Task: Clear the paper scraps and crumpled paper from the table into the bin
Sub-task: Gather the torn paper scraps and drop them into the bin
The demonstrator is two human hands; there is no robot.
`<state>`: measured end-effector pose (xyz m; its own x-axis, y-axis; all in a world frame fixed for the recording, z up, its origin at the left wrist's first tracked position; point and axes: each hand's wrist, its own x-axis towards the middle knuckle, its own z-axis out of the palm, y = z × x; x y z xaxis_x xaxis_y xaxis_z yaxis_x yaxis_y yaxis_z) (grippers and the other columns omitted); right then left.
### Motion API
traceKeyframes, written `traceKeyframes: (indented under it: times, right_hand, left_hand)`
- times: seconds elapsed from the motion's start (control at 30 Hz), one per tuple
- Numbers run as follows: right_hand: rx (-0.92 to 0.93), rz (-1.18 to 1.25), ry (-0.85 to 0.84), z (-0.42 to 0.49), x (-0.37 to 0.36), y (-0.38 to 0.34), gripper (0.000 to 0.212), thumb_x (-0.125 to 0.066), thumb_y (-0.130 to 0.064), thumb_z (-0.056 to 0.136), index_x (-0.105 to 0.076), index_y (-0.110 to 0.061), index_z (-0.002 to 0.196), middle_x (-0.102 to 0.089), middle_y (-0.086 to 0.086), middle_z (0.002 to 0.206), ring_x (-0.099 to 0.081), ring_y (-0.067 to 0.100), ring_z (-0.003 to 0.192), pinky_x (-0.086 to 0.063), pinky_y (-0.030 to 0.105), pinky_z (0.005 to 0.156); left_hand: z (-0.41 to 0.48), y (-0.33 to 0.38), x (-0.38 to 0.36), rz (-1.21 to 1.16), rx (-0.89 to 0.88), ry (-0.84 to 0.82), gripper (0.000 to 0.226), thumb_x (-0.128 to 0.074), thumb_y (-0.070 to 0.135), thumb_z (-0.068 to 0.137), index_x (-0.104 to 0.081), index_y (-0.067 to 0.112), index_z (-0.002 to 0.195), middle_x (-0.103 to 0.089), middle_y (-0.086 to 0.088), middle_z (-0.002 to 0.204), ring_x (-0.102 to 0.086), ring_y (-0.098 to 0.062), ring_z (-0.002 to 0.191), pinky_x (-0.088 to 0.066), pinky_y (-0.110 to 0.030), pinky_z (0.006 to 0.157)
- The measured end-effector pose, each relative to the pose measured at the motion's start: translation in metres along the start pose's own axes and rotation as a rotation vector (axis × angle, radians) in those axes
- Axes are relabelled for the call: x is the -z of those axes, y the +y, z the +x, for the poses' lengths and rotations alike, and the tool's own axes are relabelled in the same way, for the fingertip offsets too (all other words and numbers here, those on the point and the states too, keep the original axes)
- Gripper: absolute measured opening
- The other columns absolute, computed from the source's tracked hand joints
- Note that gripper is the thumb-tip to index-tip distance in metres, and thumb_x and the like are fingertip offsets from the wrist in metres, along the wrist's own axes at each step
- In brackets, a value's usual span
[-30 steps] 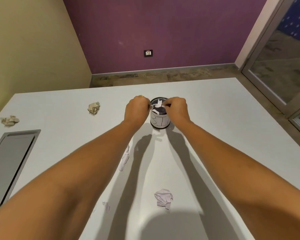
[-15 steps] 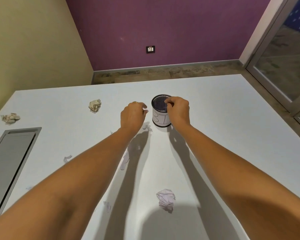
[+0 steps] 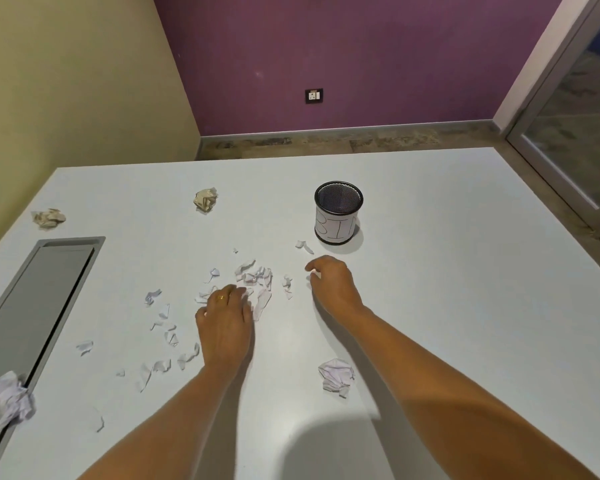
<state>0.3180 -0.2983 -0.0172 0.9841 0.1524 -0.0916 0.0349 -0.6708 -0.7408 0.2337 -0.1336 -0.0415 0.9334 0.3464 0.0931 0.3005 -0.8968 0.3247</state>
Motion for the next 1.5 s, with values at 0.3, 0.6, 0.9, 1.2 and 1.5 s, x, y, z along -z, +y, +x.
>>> traceKeyframes:
  times: [0.3, 0.6, 0.9, 1.2, 1.5]
  right_hand:
    - [0.114, -0.172, -0.208, 0.011, -0.01, 0.011, 0.051, -0.056, -0.019, 0.092, -0.039, -0.011, 0.139, -0.03, 0.01, 0.151, -0.029, 0.025, 0.139, -0.026, 0.029, 0.11]
    - [0.282, -0.395, -0.182, 0.029, -0.031, 0.014, 0.074, -0.058, -0.038, 0.088, -0.017, -0.021, 0.148, 0.004, 0.008, 0.159, 0.006, 0.025, 0.147, -0.006, 0.049, 0.118]
    - [0.204, -0.248, -0.207, 0.042, -0.035, 0.016, 0.047, -0.05, -0.026, 0.094, -0.041, -0.011, 0.138, -0.027, 0.012, 0.154, -0.016, 0.026, 0.145, -0.018, 0.039, 0.116]
    - [0.242, -0.237, -0.061, 0.028, -0.037, 0.013, 0.017, -0.044, 0.013, 0.076, -0.051, 0.004, 0.063, -0.046, 0.013, 0.069, -0.037, 0.023, 0.074, -0.034, 0.03, 0.066]
    - [0.268, 0.085, 0.284, 0.06, 0.027, -0.04, 0.024, -0.05, 0.009, 0.088, -0.067, 0.008, 0.105, -0.063, 0.021, 0.121, -0.058, 0.029, 0.115, -0.032, 0.018, 0.103]
  left_hand:
    - [-0.016, -0.021, -0.019, 0.114, 0.04, -0.072, 0.047, -0.034, 0.038, 0.096, -0.035, 0.02, 0.139, -0.034, -0.006, 0.149, -0.028, -0.025, 0.139, -0.02, -0.059, 0.107]
    - [-0.015, -0.022, -0.024, 0.07, 0.081, -0.063, 0.05, -0.034, 0.041, 0.094, -0.028, 0.023, 0.141, -0.027, -0.003, 0.153, -0.021, -0.022, 0.142, -0.012, -0.06, 0.111]
    - [-0.015, -0.021, -0.025, 0.086, 0.07, -0.05, 0.066, -0.008, 0.052, 0.086, -0.028, 0.023, 0.141, -0.026, -0.002, 0.153, -0.021, -0.021, 0.143, -0.013, -0.06, 0.111]
    - [-0.016, -0.02, -0.024, 0.068, 0.09, -0.054, 0.054, -0.023, 0.046, 0.092, -0.031, 0.02, 0.139, -0.029, -0.004, 0.152, -0.022, -0.021, 0.142, -0.013, -0.06, 0.111]
    - [-0.015, -0.02, -0.023, 0.063, 0.088, -0.058, 0.058, -0.022, 0.047, 0.09, -0.031, 0.018, 0.14, -0.029, -0.004, 0.152, -0.021, -0.021, 0.143, -0.012, -0.058, 0.112]
